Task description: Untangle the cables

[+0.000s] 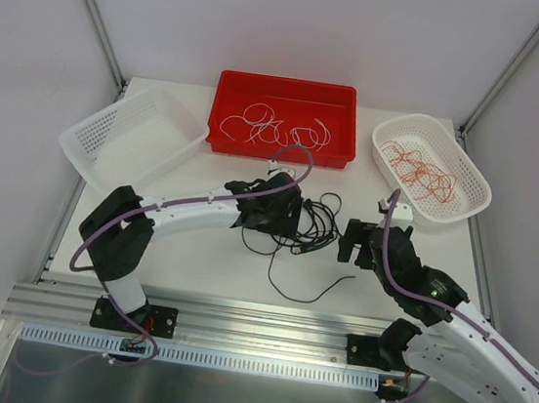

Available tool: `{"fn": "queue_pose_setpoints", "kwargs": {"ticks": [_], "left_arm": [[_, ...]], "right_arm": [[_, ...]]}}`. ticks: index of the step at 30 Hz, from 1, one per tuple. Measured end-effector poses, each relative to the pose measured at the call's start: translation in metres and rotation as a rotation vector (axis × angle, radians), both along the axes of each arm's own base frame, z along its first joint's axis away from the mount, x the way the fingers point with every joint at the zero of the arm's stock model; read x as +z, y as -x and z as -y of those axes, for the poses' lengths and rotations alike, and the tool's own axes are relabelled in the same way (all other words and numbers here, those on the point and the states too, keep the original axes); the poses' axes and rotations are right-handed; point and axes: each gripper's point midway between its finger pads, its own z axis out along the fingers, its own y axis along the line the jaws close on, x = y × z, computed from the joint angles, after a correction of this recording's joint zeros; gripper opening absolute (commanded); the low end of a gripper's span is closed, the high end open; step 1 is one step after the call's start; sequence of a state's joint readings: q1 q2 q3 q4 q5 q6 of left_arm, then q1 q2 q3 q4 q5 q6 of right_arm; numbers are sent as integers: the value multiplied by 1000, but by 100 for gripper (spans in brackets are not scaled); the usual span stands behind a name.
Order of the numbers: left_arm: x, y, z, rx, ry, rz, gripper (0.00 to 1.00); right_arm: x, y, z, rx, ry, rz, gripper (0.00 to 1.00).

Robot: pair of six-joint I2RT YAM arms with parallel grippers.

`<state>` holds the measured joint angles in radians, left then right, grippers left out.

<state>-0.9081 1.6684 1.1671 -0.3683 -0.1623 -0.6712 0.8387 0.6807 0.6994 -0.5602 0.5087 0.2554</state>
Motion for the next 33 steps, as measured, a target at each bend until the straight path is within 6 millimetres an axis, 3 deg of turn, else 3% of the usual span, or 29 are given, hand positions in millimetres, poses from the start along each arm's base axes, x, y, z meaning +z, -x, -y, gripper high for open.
{"fn": "queue_pose_setpoints", "kwargs": {"ticks": [11,17,26,30,33], "left_arm": [[-42,-8,17,-17,-69,-52,49],[-52,-8,17,-16,-86,-68,38],[-57,-6,15,-8,-93,-78,0],[-56,-3,7,-9,-109,-67,0],[-33,-4,-1,-19,-107,-20,0]], "right_arm": [[-3,9,24,-50,22,15,96],[-6,12,31,-63,31,18,97],[-8,14,33,-67,35,10,97],[-8,14,33,-69,33,10,97],[-8,13,34,-72,35,13,97]]}}
